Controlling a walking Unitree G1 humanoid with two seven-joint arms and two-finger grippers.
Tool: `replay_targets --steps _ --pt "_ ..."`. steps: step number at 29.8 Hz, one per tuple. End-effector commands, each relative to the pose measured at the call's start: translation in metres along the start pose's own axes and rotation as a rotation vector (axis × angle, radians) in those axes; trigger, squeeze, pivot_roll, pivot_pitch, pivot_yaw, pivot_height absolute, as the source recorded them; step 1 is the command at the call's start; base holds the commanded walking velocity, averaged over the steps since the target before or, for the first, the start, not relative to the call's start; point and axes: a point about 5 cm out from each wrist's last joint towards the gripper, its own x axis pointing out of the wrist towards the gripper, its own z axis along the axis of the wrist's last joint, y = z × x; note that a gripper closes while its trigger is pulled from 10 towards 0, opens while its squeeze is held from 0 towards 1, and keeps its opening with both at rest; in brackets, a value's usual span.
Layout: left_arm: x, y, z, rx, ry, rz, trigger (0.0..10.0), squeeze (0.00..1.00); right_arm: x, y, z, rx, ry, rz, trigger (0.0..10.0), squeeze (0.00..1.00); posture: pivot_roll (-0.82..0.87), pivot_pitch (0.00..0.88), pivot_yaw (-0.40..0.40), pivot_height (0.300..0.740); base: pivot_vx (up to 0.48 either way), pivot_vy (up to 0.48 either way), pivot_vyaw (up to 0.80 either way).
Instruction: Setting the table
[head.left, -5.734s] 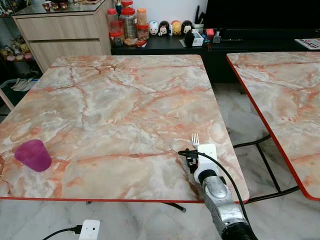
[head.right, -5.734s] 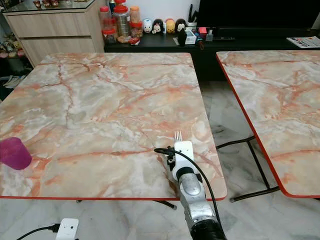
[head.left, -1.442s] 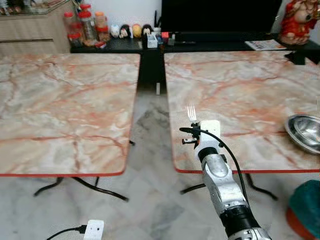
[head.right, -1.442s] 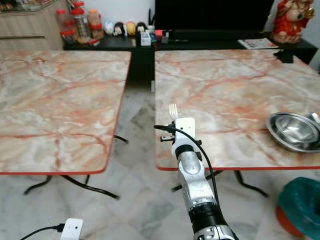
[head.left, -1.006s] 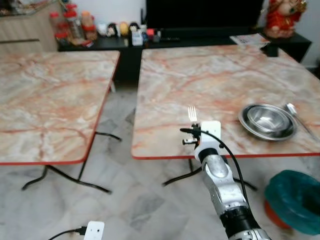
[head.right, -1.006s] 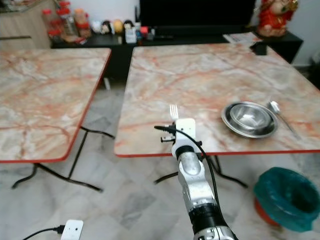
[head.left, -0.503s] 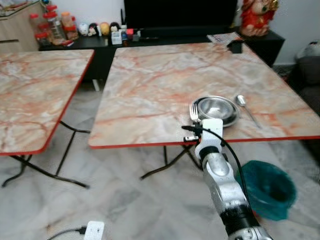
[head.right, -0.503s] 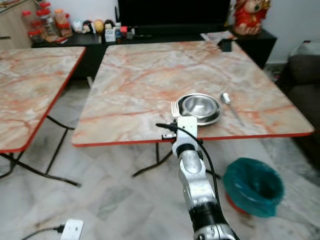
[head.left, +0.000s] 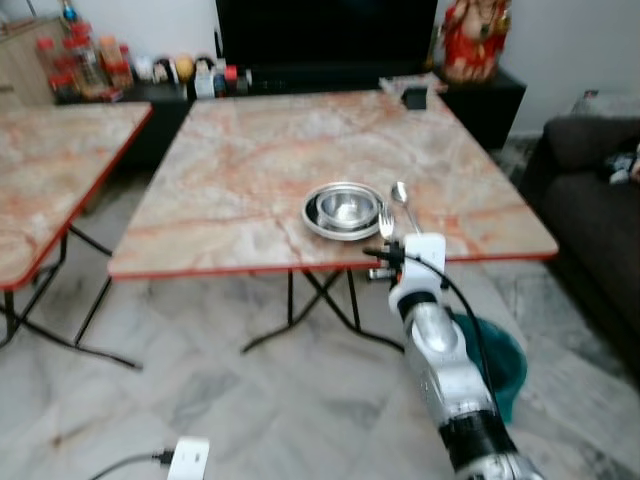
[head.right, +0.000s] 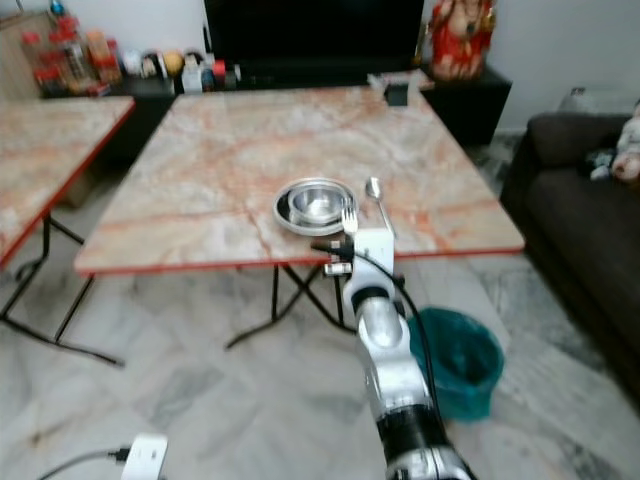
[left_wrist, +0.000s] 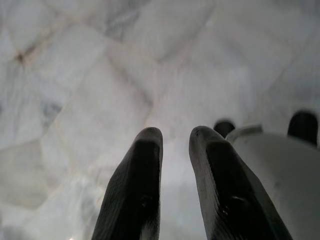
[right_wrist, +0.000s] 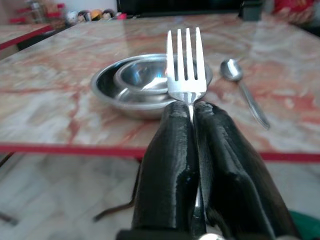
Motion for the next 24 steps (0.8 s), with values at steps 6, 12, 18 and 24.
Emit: replay_targets --steps 6,12,18,24 --pt "0.0001 0.0042 0.0016 -0.014 -0.016 0.013 10.0 0.0 0.0016 -0.0037 0.0038 0.001 -0.01 -0.011 10.0 0.0 -0.01 0.032 0.033 0.74 0.0 0.0 0.0" --pt "0.0001 0.0055 0.002 -0.022 -0.018 0.018 10.0 0.0 0.0022 -0.0021 0.0032 0.01 -0.008 -0.011 10.0 0.0 -0.01 0.035 0.032 0.74 0.201 0.0 0.0" --pt "0.0 0.0068 0.0012 -0.025 -0.016 0.024 10.0 0.0 0.0023 -0.0018 0.0013 0.011 0.007 -0.015 10.0 0.0 -0.01 0.036 0.032 0.74 0.398 0.0 0.0" --pt "-0.0001 0.0069 0.0007 -0.026 -0.014 0.026 10.0 0.0 0.0036 -0.0031 0.0006 0.013 0.018 -0.021 10.0 0.0 -0.01 0.034 0.029 0.74 0.431 0.0 -0.27"
